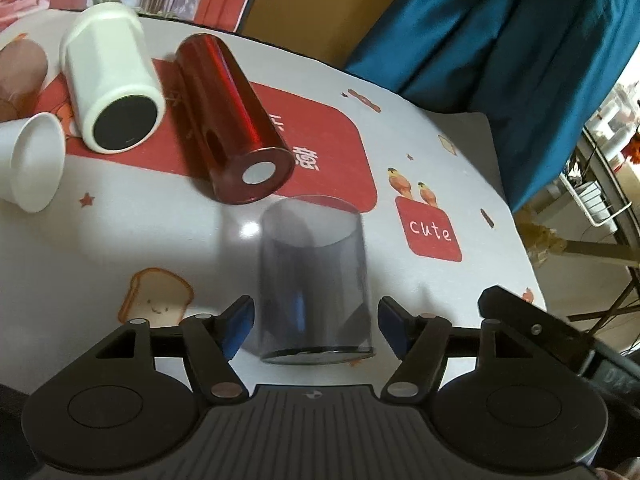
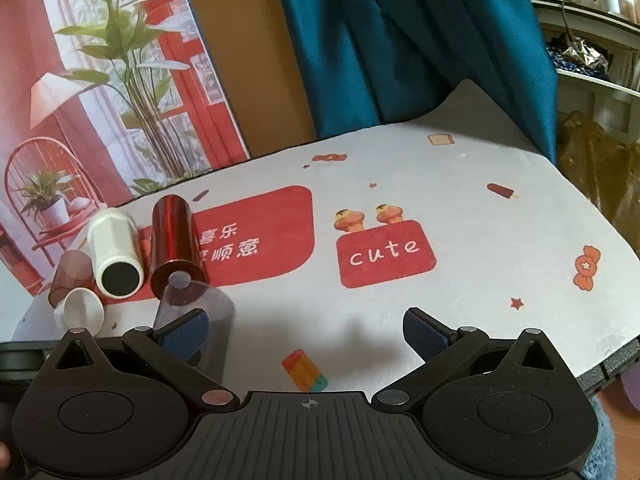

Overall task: Flip cup upright
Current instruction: 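Lift the clear cup with the left tool toward the right tool, then grasp the clear cup with the right tool while the left tool releases it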

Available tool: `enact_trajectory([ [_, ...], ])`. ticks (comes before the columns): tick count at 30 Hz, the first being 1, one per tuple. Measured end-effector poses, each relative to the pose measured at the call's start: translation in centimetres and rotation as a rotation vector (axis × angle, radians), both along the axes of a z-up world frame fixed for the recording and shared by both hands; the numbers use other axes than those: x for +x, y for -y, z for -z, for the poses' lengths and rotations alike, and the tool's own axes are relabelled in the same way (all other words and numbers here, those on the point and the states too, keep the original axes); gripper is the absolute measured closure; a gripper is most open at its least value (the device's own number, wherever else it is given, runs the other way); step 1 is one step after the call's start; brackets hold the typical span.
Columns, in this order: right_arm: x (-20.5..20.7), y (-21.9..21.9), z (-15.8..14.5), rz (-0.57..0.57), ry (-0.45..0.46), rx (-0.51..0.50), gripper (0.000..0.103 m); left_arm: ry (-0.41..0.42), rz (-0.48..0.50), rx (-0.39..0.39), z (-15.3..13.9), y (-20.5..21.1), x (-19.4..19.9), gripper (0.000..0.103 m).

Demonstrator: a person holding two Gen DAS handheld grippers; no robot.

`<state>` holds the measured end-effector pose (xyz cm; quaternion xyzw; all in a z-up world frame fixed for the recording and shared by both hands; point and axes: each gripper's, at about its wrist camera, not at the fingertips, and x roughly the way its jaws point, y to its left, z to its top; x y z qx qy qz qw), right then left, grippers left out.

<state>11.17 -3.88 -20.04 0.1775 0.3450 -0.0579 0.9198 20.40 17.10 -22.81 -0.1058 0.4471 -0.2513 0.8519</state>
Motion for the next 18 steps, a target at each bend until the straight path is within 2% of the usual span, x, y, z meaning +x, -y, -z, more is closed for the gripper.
enact_trajectory([
  [5, 0.4, -0.3, 0.0, -0.016, -0.02, 0.002, 0.0, 0.071, -0.037, -0.016, -1.8, -3.0, -0.8, 0.018],
  [10, 1.9, -1.0, 0.2, -0.081, -0.068, 0.01, 0.0, 0.179, -0.155, -0.003, -4.6, -7.0, -2.4, 0.016],
  [14, 4.2, -2.6, 0.7, -0.178, -0.145, 0.043, 0.0, 0.297, -0.258, 0.097, -6.1, -9.2, -4.1, 0.015],
  [18, 6.6, -4.3, 0.6, -0.242, -0.163, 0.102, 0.0, 0.382, -0.329, 0.206, -7.0, -10.5, -5.3, 0.008],
])
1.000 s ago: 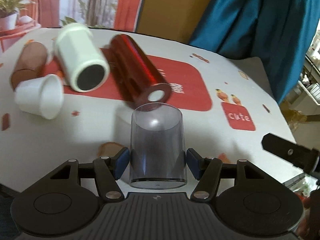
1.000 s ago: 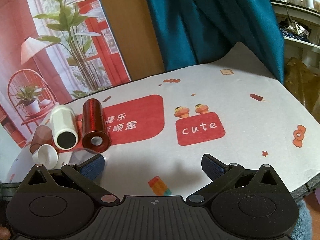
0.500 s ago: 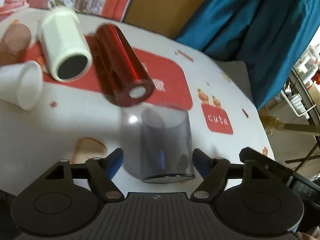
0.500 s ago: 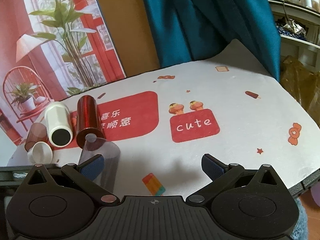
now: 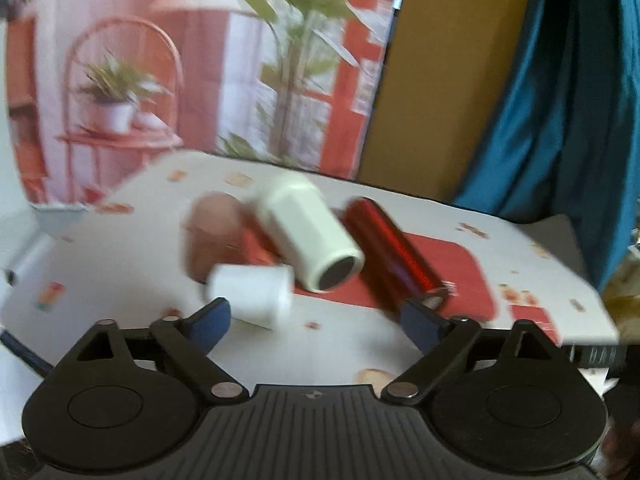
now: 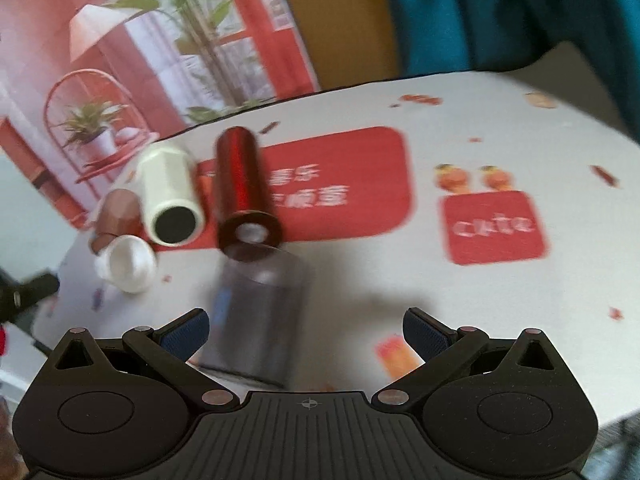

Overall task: Flip cup upright
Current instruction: 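Grasp the clear cup with the right tool while the left tool releases it, then rotate the clear cup upright with the right tool and lower it onto the table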

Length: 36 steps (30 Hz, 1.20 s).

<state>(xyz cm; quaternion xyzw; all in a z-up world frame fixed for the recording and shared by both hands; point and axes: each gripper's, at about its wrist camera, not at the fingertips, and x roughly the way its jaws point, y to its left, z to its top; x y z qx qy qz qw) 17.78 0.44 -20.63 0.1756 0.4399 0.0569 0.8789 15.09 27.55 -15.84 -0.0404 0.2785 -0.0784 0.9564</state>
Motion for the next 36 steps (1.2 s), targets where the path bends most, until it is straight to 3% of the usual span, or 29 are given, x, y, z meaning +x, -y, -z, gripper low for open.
enact_trajectory([
  [5, 4.0, -1.9, 0.5, -0.038, -0.046, 0.033, 0.0, -0.026, -0.077, -0.017, 0.4, -1.7, 0.2, 0.007],
  [8, 5.9, -2.8, 1.4, -0.047, -0.11, 0.052, 0.002, -0.052, -0.052, -0.041, 0.6, -2.5, -0.1, 0.007],
  [13, 6.2, -3.0, 2.4, 0.002, -0.148, 0.067, 0.018, -0.054, -0.04, -0.054, 1.3, -2.5, 0.4, 0.006],
  [15, 5.7, -2.9, 2.6, 0.013, -0.154, 0.094, 0.034, -0.061, -0.038, -0.063, 2.2, -2.8, -0.4, 0.005],
  [16, 5.5, -2.8, 2.7, 0.017, -0.154, 0.098, 0.037, -0.067, -0.038, -0.068, 2.4, -2.9, -0.4, 0.005],
  [23, 4.2, -1.7, 1.4, 0.011, -0.123, 0.093, 0.038, -0.107, -0.056, -0.113, 3.2, -3.6, -0.3, 0.005],
  [26, 3.3, -1.4, 0.1, -0.009, -0.081, 0.042, 0.038, -0.105, -0.06, -0.118, 3.0, -3.5, -0.4, 0.005],
  [31, 1.9, -1.7, -1.4, -0.053, 0.023, -0.123, 0.039, -0.121, -0.058, -0.132, 3.2, -3.5, -0.3, 0.005],
  [36, 1.9, -2.6, -1.4, -0.066, 0.125, -0.382, 0.039, -0.121, -0.063, -0.137, 3.2, -3.6, -0.3, 0.005],
])
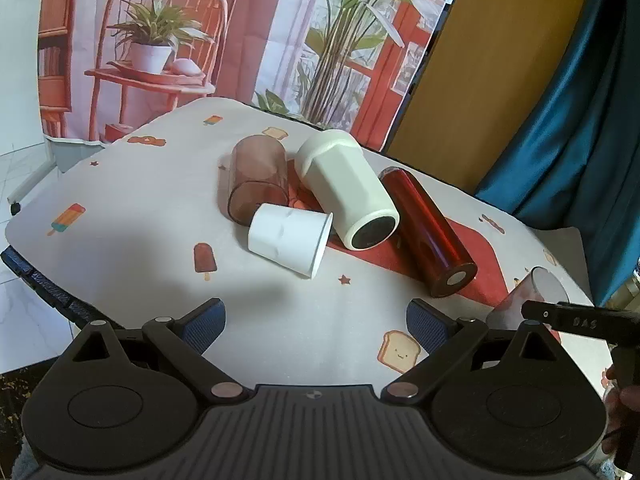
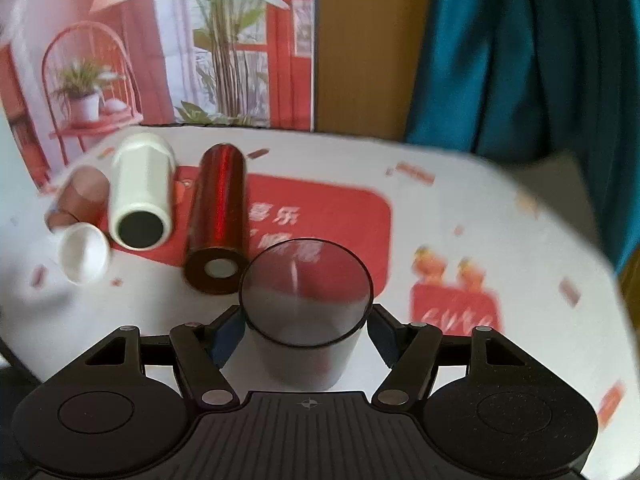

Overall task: Flip cup upright
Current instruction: 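Rotate the clear cup upright with the right tool and lower it onto the table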

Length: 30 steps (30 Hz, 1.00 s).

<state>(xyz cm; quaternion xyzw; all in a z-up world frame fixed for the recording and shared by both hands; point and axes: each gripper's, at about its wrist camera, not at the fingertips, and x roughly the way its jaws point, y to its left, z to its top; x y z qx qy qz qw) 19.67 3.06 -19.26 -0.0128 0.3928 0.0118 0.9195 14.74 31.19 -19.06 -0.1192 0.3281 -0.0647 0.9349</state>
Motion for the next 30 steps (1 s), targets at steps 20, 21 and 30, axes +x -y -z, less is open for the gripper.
enact_trajectory([
  [20, 0.6, 1.5, 1.0, 0.081, 0.051, -0.006, 0.025, -0.02, 0.005, 0.006, 0.3, 0.4, 0.4, 0.005],
  [21, 0.4, 1.6, 0.9, 0.087, 0.057, 0.0, 0.018, -0.019, 0.006, 0.005, 0.2, 0.4, 0.4, 0.005],
  [30, -3.5, 2.0, -3.2, 0.09, 0.101, 0.123, 0.0, 0.053, 0.047, 0.031, -3.1, 1.0, -0.8, 0.0],
])
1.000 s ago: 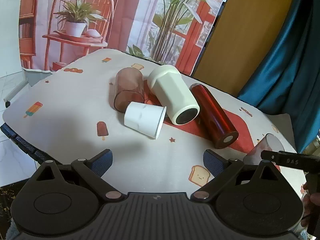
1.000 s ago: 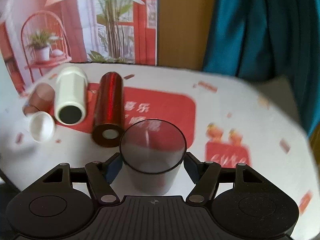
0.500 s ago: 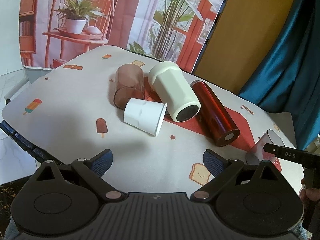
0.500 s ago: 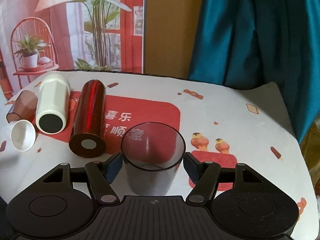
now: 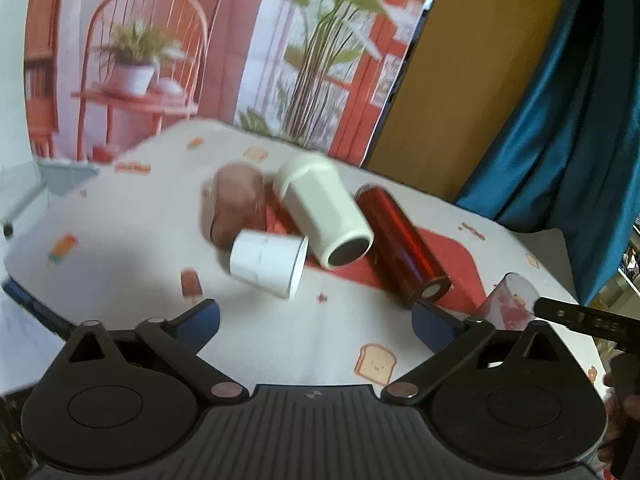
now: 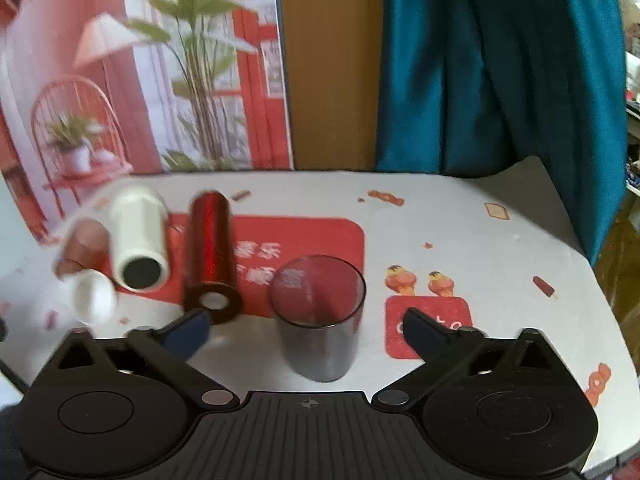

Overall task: Flip cup upright
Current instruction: 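Rotate the clear cup upright with the right tool and lower it onto the table, then open the right tool and pull it back from the upright cup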

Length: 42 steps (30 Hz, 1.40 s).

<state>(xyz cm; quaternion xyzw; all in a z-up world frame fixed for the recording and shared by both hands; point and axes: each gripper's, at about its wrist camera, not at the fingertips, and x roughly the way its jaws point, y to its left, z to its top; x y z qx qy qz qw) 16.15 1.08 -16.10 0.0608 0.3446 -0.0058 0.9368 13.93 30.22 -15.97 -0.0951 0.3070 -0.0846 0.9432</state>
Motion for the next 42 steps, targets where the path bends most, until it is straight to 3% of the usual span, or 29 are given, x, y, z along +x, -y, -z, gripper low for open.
enact_trajectory([
  [10, -6.4, -0.6, -6.4, -0.017, 0.019, 0.074, 0.0, 0.045, 0.026, 0.166, -5.4, 1.3, -4.6, 0.0],
  [19, -12.3, -4.7, -9.7, -0.099, 0.024, 0.007, 0.0, 0.124, 0.033, 0.225, -8.4, 2.4, -9.9, 0.0],
  [30, -16.0, -4.5, -9.2, -0.039, 0.033, -0.004, 0.0, 0.112, 0.007, 0.235, -7.7, 2.9, -11.9, 0.0],
  [42, -16.4, -4.7, -9.5, -0.037, 0.055, -0.03, 0.0, 0.111, 0.003, 0.229, -7.7, 2.9, -12.3, 0.0],
])
